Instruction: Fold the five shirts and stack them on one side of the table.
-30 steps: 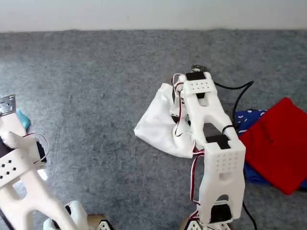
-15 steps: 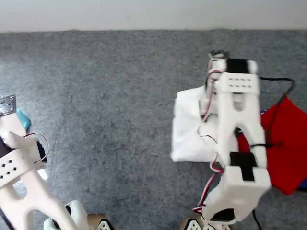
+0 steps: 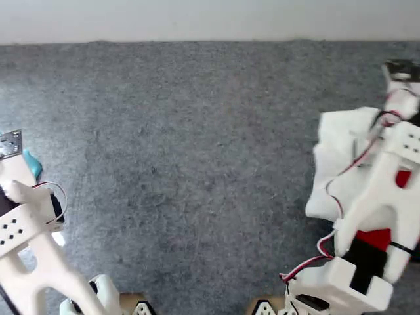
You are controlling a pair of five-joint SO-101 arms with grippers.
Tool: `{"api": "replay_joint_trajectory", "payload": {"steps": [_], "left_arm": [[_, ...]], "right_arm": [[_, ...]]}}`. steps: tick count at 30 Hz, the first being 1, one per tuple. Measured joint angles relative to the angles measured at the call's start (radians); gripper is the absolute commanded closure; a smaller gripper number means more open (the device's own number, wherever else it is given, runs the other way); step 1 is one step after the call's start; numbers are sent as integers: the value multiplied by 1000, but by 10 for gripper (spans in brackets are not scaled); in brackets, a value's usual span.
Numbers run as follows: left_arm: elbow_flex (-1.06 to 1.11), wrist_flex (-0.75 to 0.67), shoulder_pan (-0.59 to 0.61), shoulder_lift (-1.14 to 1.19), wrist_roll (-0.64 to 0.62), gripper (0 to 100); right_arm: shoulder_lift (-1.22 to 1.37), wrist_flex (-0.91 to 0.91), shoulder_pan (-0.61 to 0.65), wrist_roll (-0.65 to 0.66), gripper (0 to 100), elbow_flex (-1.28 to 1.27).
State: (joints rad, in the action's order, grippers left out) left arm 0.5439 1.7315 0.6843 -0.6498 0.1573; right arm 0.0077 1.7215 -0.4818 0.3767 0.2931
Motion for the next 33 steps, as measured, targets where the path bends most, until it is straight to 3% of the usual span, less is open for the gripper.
{"api": "replay_joint_trajectory", "payload": {"steps": [8, 13, 17, 24, 26, 30, 33], "left_arm": [[0, 0, 0, 0, 0, 986], [12, 0, 0, 0, 0, 986], [35, -12, 0, 0, 0, 986], [35, -18, 0, 0, 0, 986], [35, -18, 0, 0, 0, 986], [35, -18, 0, 0, 0, 986], [35, -18, 0, 0, 0, 986]], "right_arm": [[95, -104, -137, 84, 965, 0], [129, -110, -149, 109, 746, 0], [126, -110, -149, 109, 680, 17], [11, -110, -149, 103, 695, 32], [-12, -109, -149, 103, 764, 32], [-20, -120, -149, 103, 998, -6], [15, -224, -152, 109, 946, -81]]}}
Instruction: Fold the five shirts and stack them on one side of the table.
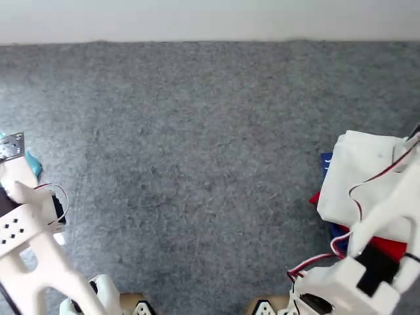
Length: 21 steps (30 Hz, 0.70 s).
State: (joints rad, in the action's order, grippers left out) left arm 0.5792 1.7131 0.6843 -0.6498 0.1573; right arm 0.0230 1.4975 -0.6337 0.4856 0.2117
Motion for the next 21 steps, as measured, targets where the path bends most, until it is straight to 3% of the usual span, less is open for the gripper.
{"api": "replay_joint_trajectory", "payload": {"steps": [3, 10, 15, 21], "left_arm": [[0, 0, 0, 0, 0, 986], [-9, 0, 0, 0, 0, 986], [-71, 0, 0, 0, 0, 986], [-153, 0, 0, 0, 0, 984]], "right_arm": [[84, -126, -29, 54, 989, -66], [293, -381, -71, 137, 989, -100], [216, -229, -63, 107, 989, 8], [9, 11, 38, 86, 989, 54]]}}
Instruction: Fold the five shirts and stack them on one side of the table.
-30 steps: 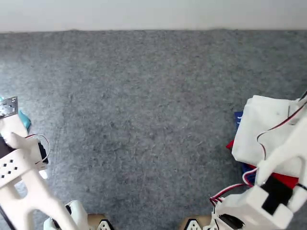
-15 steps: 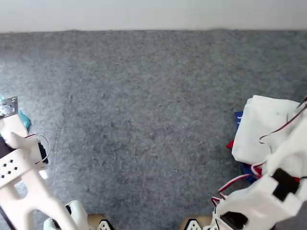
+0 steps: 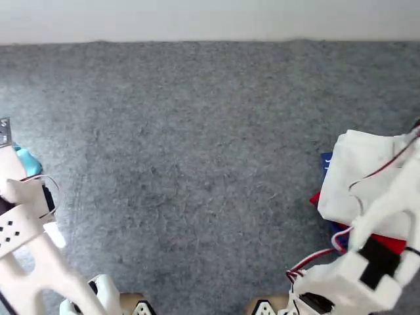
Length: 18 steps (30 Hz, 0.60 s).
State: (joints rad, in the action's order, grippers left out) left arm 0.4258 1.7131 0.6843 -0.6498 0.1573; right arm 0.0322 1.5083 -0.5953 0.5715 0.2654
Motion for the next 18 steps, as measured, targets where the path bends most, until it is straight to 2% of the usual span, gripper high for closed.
{"api": "replay_joint_trajectory", "payload": {"steps": [3, 6, 9, 12, 18], "left_arm": [[-11, -2, 0, 0, 31, 951], [-12, -21, 8, 0, 152, 872], [-12, -87, 63, 0, 245, 818], [-12, -184, 124, 31, 336, 808], [-55, -336, 212, 281, 480, 804]], "right_arm": [[-58, 133, 60, 0, 989, 0], [-84, 235, 86, 0, 989, 0], [-104, 242, 87, 0, 989, -26], [-132, 242, 81, 0, 989, -100], [-236, 244, 55, -3, 989, -267]]}}
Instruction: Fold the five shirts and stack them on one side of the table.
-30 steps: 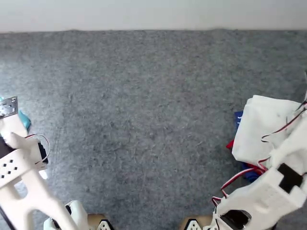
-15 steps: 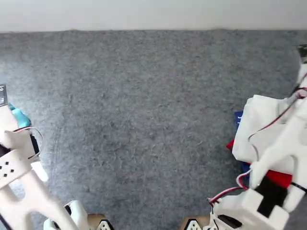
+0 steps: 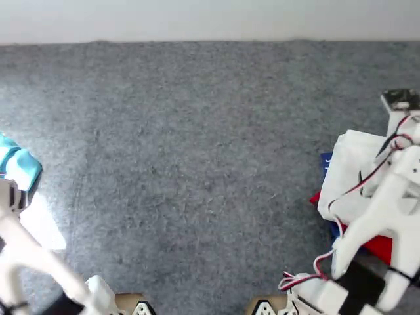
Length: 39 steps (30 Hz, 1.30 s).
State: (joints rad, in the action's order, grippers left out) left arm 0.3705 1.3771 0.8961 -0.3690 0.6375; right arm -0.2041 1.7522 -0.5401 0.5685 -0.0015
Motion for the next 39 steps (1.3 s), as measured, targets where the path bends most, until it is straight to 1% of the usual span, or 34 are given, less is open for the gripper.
{"api": "replay_joint_trajectory", "payload": {"steps": [4, 11, 15, 17, 22, 24, 27, 34, 39], "left_arm": [[-140, -29, 26, 190, 41, 803], [-477, -29, 26, 575, 101, 803], [-686, 43, 26, 802, 104, 809], [-783, 57, 26, 908, 104, 824], [-1028, 49, 26, 1123, -44, 870], [-1125, 66, 26, 1178, -83, 903], [-1254, 112, 11, 1238, -146, 992], [-1493, 322, -54, 1264, -164, 988], [-1669, 354, -83, 1264, -206, 987]], "right_arm": [[-104, 0, 0, 0, 989, -103], [-253, 0, 0, 0, 989, -252], [-295, 0, 0, 0, 989, -273], [-301, 0, 0, 0, 989, -273], [-308, 0, 0, 0, 989, -273], [-308, 0, 0, 0, 989, -273], [-308, 0, -3, 0, 989, -273], [-308, 0, -3, 0, 989, -273], [-308, 0, -3, 0, 989, -273]]}}
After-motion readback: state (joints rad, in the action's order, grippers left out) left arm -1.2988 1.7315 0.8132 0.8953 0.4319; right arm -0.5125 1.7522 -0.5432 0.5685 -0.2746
